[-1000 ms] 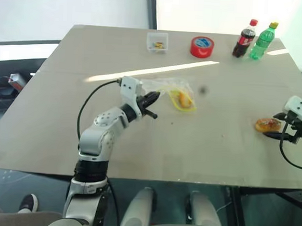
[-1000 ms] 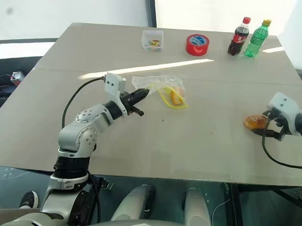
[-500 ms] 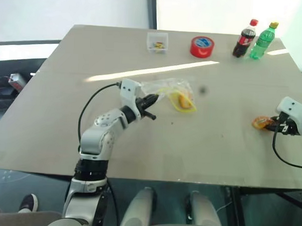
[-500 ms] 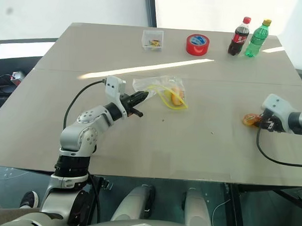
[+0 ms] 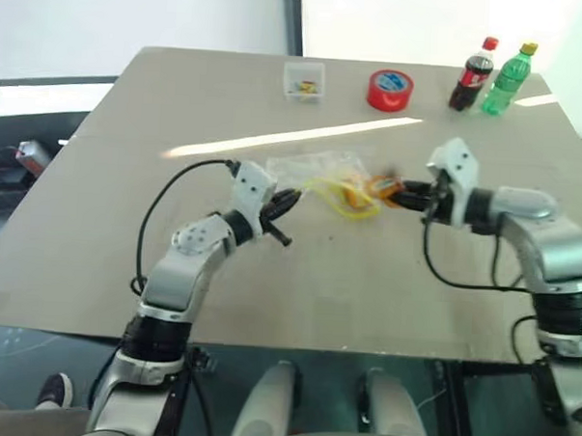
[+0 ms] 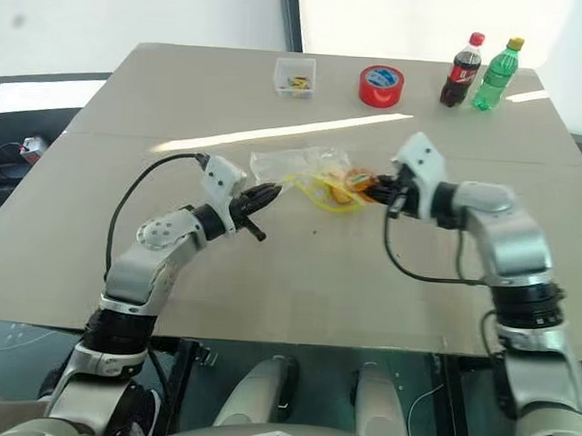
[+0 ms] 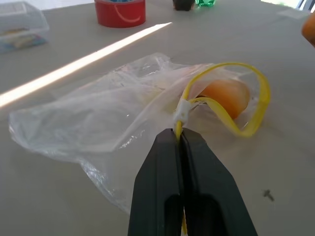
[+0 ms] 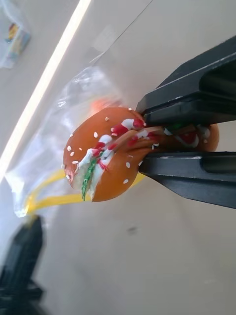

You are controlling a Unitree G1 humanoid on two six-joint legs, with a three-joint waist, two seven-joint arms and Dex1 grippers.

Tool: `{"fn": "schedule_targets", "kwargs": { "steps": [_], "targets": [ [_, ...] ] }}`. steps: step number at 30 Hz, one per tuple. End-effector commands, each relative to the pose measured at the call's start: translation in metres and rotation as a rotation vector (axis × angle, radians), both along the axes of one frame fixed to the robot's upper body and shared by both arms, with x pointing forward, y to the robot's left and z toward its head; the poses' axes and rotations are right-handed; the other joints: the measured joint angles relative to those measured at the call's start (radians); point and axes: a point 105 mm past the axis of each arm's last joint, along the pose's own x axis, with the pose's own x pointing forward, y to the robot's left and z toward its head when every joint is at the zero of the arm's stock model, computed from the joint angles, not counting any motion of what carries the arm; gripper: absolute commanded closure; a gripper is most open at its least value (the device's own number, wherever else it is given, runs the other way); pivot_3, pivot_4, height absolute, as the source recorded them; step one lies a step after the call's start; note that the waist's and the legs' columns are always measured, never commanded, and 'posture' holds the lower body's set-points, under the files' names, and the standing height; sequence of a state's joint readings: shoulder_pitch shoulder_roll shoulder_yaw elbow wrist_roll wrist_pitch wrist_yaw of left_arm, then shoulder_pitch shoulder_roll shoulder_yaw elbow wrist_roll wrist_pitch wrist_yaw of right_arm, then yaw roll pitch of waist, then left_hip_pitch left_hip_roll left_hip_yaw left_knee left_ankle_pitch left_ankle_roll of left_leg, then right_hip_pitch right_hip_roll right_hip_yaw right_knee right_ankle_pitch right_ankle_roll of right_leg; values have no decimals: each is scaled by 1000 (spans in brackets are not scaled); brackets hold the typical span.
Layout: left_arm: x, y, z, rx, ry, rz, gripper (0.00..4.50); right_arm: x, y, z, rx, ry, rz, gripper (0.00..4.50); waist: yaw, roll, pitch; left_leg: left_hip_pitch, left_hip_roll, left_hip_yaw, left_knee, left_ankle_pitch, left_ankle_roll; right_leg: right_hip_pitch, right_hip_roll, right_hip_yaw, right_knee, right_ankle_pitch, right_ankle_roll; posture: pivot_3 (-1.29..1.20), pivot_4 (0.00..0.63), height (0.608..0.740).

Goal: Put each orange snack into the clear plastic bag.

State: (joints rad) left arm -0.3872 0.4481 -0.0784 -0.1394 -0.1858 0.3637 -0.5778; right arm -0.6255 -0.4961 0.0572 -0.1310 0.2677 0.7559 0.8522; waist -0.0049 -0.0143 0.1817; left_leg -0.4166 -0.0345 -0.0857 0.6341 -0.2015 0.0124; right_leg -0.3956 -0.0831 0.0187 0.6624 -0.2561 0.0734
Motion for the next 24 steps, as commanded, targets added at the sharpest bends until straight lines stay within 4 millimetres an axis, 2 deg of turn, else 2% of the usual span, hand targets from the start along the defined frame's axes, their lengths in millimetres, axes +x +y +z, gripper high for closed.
{"fn": "schedule_targets", "kwargs": {
  "steps": [1,5,11,16,24],
  "targets": [
    [-8,-8,17,82,-149,-55,4500,-3,13,11,25,-13,-33,3896,9,0,0,0,-1,0,0,0,0,0,-1,0,0,0,0,0,150,740],
    [-10,-8,15,125,-187,-60,4500,-9,31,3,35,19,-3,3896,11,0,0,0,-2,0,0,0,0,0,-1,0,0,0,0,0,150,740],
    [-11,-8,11,129,-185,-58,4500,-12,39,-5,-57,-27,46,3896,-1,0,0,0,-1,0,-1,0,0,-1,0,-1,0,0,0,0,150,740],
    [-13,-11,10,135,-188,-67,4500,-6,40,-14,-127,-45,46,3896,-9,0,0,0,-2,0,-1,0,1,-1,0,-1,1,0,0,0,150,740],
    [-21,-18,6,173,-212,-124,4500,15,49,-12,-79,-46,-54,3896,-13,0,0,0,-2,0,-1,0,0,-1,2,-1,1,0,0,0,150,740]
  ]
}}
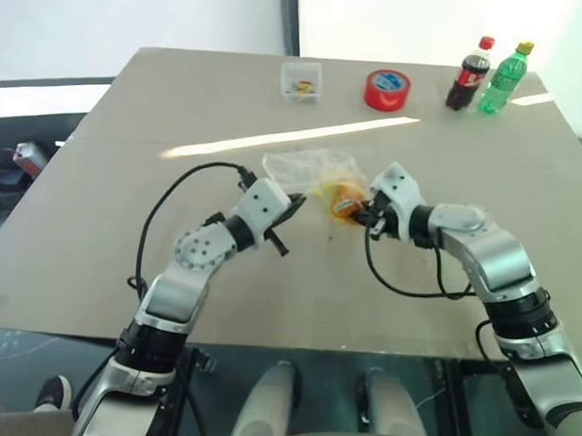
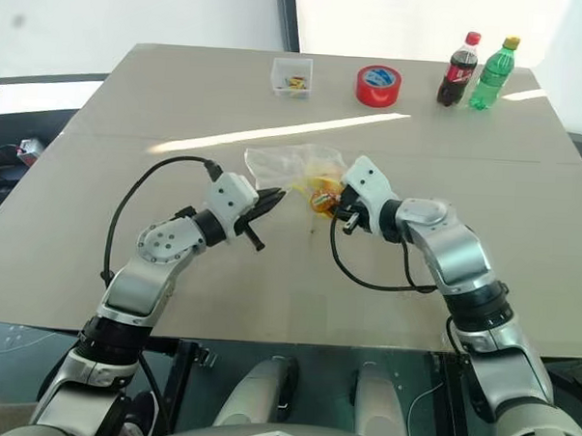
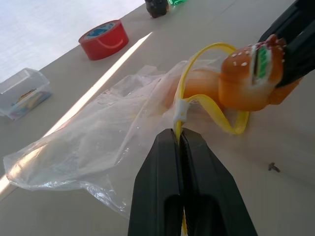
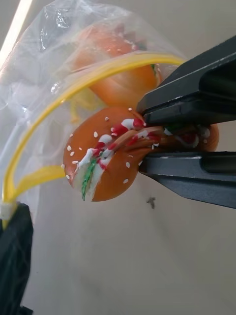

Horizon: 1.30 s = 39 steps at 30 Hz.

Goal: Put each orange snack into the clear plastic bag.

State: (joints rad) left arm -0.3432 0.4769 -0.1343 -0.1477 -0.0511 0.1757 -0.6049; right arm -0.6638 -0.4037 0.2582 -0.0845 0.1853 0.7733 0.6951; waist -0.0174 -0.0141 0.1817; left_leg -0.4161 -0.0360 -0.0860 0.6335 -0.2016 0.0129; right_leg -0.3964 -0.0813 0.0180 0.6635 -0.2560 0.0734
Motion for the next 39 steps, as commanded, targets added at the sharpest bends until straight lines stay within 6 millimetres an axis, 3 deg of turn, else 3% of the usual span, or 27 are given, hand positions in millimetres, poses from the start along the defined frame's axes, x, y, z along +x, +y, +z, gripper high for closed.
{"fn": "schedule_targets", "kwargs": {
  "steps": [1,8,14,20,21,22,25,30,33,39],
  "targets": [
    [-11,-10,9,26,-67,-67,4500,12,6,21,42,-81,-49,3896,0,0,0,0,0,0,0,0,0,0,0,0,0,0,0,0,150,740],
    [-19,-16,1,65,-73,-123,4500,25,19,32,72,-150,-101,3896,2,0,0,0,0,0,0,0,0,0,0,0,0,0,0,0,150,740],
    [-20,-18,0,59,-71,-130,4500,23,41,33,69,-221,-47,3896,0,0,0,0,0,0,0,0,0,0,0,0,0,0,0,0,150,740],
    [-19,-18,1,32,-71,-119,4500,23,53,12,-2,-225,8,3896,-2,0,0,0,0,0,0,0,0,0,0,0,0,0,0,0,150,740],
    [-19,-18,1,24,-69,-116,4500,22,54,10,-6,-220,18,3264,-2,0,0,0,0,0,0,0,0,0,0,0,0,0,0,0,150,740],
    [-18,-18,2,6,-63,-105,4500,22,56,10,-3,-220,24,3006,-2,0,0,0,0,0,0,0,0,-1,0,0,0,0,0,0,150,740],
    [-15,-15,4,-42,-47,-71,4500,22,59,12,23,-226,36,1633,-1,0,0,0,0,0,0,0,0,0,0,0,0,0,0,0,150,740],
    [-11,-11,5,-102,-19,-23,4500,27,46,23,95,-197,-9,34,-1,0,0,0,0,0,0,0,0,-1,1,0,1,0,0,0,150,740],
    [-11,-9,5,-123,-8,-4,4500,25,33,31,140,-163,-12,34,0,0,0,0,0,0,0,0,0,0,0,0,1,0,0,0,150,740],
    [-7,-7,6,-158,10,24,4500,3,11,38,197,-81,79,34,1,0,0,0,0,0,0,0,0,0,0,0,0,0,0,0,150,740]
  ]
}}
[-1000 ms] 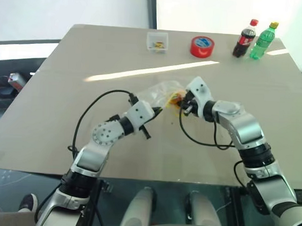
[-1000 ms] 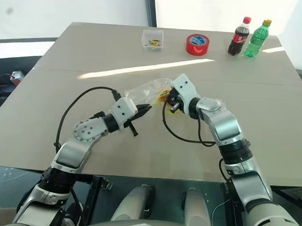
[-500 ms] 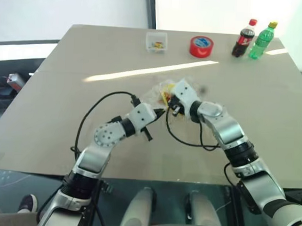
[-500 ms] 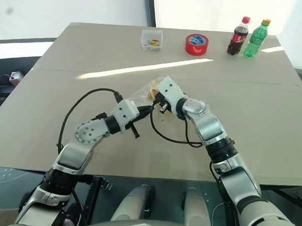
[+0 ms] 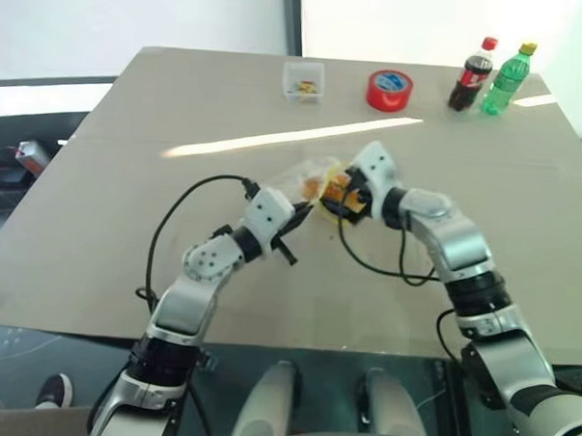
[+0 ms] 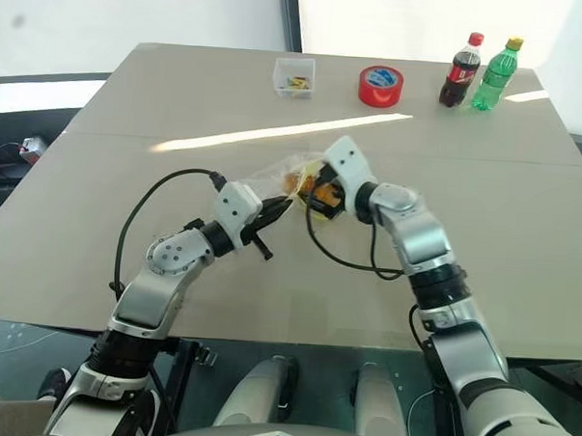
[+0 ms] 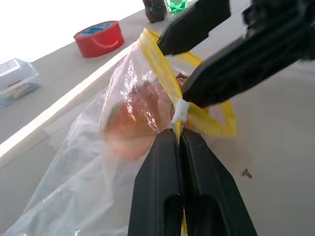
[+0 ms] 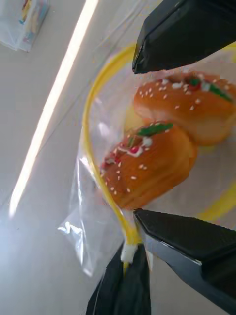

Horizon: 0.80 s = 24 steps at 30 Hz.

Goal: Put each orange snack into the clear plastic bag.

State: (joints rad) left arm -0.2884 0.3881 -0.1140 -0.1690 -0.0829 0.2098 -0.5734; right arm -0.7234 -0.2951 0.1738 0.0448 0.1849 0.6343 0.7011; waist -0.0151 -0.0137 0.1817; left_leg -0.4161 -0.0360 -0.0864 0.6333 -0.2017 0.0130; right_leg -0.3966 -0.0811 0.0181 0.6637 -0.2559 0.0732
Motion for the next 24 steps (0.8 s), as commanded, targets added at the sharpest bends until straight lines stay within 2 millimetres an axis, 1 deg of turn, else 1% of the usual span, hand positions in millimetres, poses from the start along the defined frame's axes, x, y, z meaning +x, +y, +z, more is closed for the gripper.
{"fn": "schedule_targets", "kwargs": {
  "steps": [1,3,6,8,10,13,15,20,22,24],
  "targets": [
    [-2,0,16,-32,-52,3,4500,-17,-5,14,33,-7,82,34,-2,0,0,0,0,0,0,0,0,0,0,0,0,0,0,0,150,740],
    [-1,0,16,-33,-50,6,4500,-22,-16,12,0,-2,100,34,-1,0,0,0,0,0,0,0,0,0,0,0,0,0,0,0,150,740],
    [0,1,17,-34,-48,8,4500,-8,-36,7,-92,-49,13,34,-2,0,0,0,0,1,0,0,0,0,0,0,0,0,0,0,150,740],
    [0,1,17,-35,-45,8,4500,2,-48,-4,-205,-92,-26,34,-2,0,0,0,0,1,0,0,0,0,0,0,0,0,0,0,150,740],
    [1,1,17,-33,-43,7,4500,11,-54,-11,-276,-130,-50,34,-2,0,0,0,0,1,0,0,0,0,0,0,0,0,0,0,150,740],
    [1,1,16,-31,-40,6,4500,19,-54,-16,-350,-182,-50,34,-4,0,0,0,0,2,0,0,0,0,0,1,0,0,0,0,150,740],
    [1,2,16,-29,-40,6,4500,23,-49,-17,-396,-232,-28,34,-5,0,0,0,0,2,0,0,0,0,0,1,0,0,0,0,150,740],
    [1,4,16,-24,-41,11,4500,27,-36,-9,-396,-305,0,34,-3,0,0,0,0,2,0,0,0,0,0,1,0,0,0,0,150,740],
    [1,4,16,-22,-41,13,4500,28,-34,-7,-405,-326,11,569,-1,0,0,0,0,1,0,0,0,0,0,1,0,0,0,0,150,740],
    [0,4,15,-21,-41,14,4500,29,-32,-5,-388,-331,14,1354,0,0,0,0,0,1,0,0,0,0,0,1,-1,0,0,0,150,740]
  ]
}}
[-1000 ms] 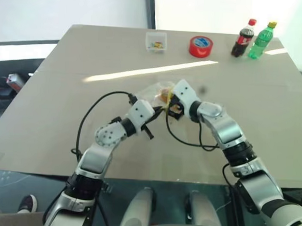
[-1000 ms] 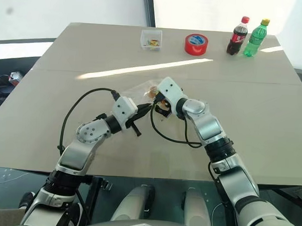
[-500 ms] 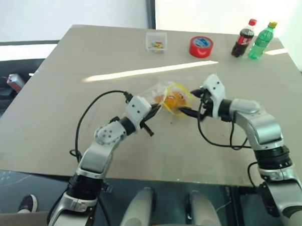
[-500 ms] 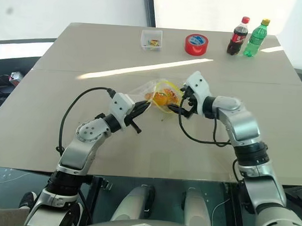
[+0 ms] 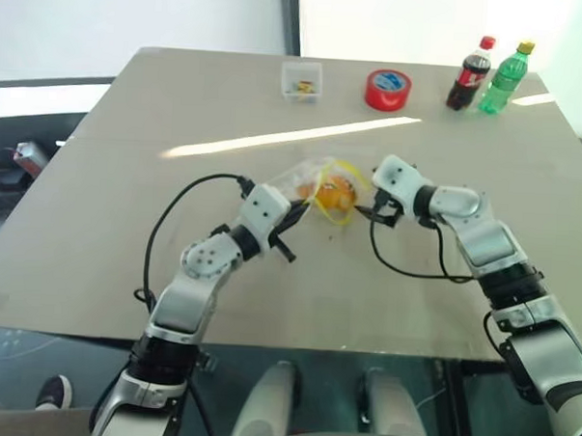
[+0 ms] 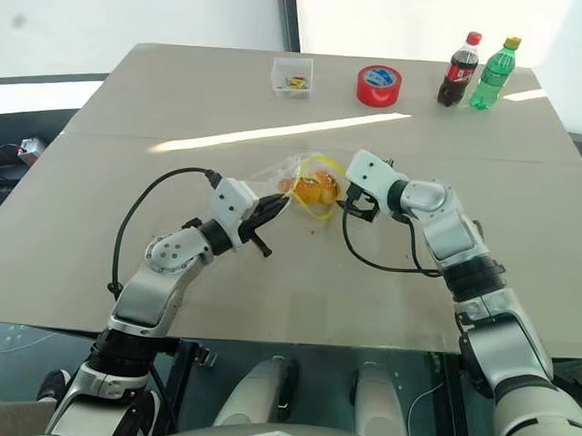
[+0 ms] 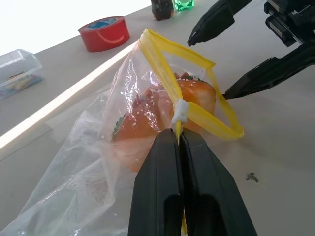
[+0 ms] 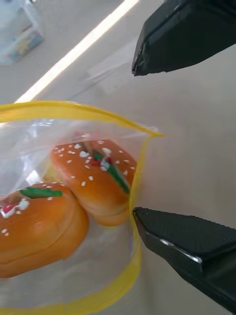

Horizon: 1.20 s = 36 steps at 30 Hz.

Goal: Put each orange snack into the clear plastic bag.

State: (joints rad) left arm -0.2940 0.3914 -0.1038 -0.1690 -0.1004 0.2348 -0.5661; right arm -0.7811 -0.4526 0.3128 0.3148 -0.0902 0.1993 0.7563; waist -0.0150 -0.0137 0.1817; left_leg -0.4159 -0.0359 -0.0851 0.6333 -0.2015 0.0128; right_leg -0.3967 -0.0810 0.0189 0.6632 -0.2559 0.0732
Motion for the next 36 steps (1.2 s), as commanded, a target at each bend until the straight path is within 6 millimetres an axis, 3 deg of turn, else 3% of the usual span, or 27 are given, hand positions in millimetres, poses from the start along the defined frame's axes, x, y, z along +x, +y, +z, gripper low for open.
{"fn": "schedule_targets", "kwargs": {
  "steps": [1,6,7,17,23,26,28,30,36],
  "targets": [
    [-2,1,14,-6,-56,-1,4500,2,5,17,26,-61,26,1725,0,0,0,0,0,0,0,0,0,0,0,0,0,0,0,0,150,740],
    [-2,1,14,-5,-57,1,4500,1,3,11,6,-46,35,4197,-1,0,0,0,0,0,0,0,0,0,0,0,0,0,0,0,150,740],
    [-2,1,14,-5,-57,1,4500,1,3,10,4,-46,36,4355,-1,0,0,0,0,0,0,0,0,0,0,0,0,0,0,0,150,740],
    [-2,2,14,2,-59,0,4500,3,-1,9,1,-50,24,4355,-1,0,0,0,0,0,0,0,0,0,0,0,0,0,0,0,150,740],
    [-2,2,14,4,-58,0,4500,6,-15,11,-51,-59,-3,4355,-1,0,0,0,0,0,0,0,0,0,0,0,0,0,0,0,150,740],
    [-2,2,13,6,-55,0,4500,7,-24,16,-105,-77,-3,3583,0,0,0,0,0,0,0,0,0,0,0,0,0,0,0,0,150,740],
    [-1,2,13,8,-55,0,4500,8,-27,18,-128,-96,-3,2491,0,0,0,0,0,0,0,0,0,0,0,0,0,0,0,0,150,740],
    [-1,2,12,9,-55,-2,4500,9,-28,19,-173,-124,6,1749,-4,0,0,0,0,0,0,0,0,0,0,0,0,0,0,0,150,740],
    [-1,1,12,12,-56,-9,4500,15,-14,16,-259,-207,43,1749,-5,0,0,0,0,1,0,0,0,0,0,0,0,0,0,0,150,740]
  ]
}}
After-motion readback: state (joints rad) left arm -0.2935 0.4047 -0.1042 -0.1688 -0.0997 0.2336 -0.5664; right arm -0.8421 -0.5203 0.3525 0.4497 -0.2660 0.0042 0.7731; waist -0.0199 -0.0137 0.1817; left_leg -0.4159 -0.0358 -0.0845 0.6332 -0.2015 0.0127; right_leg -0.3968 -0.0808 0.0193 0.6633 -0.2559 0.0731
